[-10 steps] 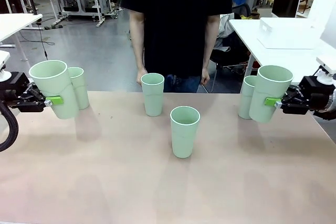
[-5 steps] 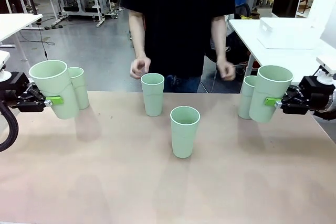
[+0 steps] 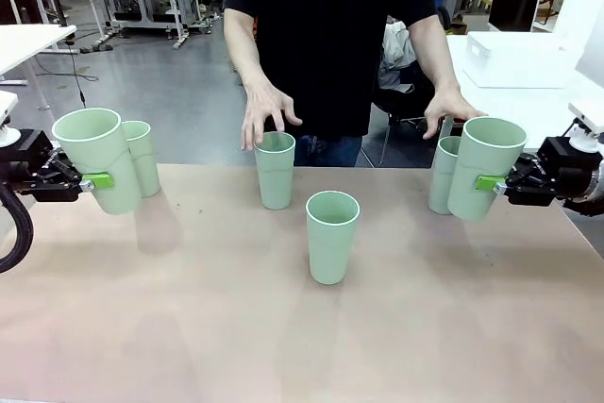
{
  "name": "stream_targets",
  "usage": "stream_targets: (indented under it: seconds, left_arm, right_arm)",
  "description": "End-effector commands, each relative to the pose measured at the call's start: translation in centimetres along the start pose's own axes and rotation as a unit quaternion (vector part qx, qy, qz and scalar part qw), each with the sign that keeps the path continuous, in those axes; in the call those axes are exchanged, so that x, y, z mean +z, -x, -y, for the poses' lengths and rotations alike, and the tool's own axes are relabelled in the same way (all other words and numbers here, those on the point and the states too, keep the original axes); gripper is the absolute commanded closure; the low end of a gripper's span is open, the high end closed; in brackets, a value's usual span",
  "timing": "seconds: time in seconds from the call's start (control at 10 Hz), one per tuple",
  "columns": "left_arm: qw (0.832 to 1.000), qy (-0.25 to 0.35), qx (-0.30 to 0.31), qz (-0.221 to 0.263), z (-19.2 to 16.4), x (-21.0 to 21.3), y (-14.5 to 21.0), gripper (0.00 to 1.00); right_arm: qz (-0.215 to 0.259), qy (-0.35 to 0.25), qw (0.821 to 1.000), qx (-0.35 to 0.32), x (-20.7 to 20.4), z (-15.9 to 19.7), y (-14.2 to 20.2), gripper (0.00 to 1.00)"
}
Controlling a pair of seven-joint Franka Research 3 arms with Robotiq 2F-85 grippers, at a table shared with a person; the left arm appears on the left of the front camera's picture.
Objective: Stack the cups and store them in the basket.
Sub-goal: Place the stack of Reusable plastic cups into the Pantry Basket.
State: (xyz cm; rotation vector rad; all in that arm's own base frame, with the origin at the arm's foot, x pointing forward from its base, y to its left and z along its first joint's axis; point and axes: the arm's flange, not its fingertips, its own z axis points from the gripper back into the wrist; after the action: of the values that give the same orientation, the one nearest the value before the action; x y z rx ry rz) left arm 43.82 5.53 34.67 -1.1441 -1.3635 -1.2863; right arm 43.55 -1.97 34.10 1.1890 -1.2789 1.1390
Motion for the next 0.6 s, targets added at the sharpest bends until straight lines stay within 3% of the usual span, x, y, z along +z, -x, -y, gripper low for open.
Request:
stream_targets:
  seconds: [0.0, 0.5]
  left_arm:
    - [1.0, -0.001, -0.003, -0.001, 0.13, -0.24, -0.27, 0.15]
    - [1.0, -0.001, -0.003, -0.001, 0.13, -0.24, -0.27, 0.15]
  right_arm:
    - [0.001, 0.0, 1.0, 0.005, -0.11, -0.13, -0.19, 0.13]
    - [0.001, 0.0, 1.0, 0.005, -0.11, -0.13, -0.19, 0.13]
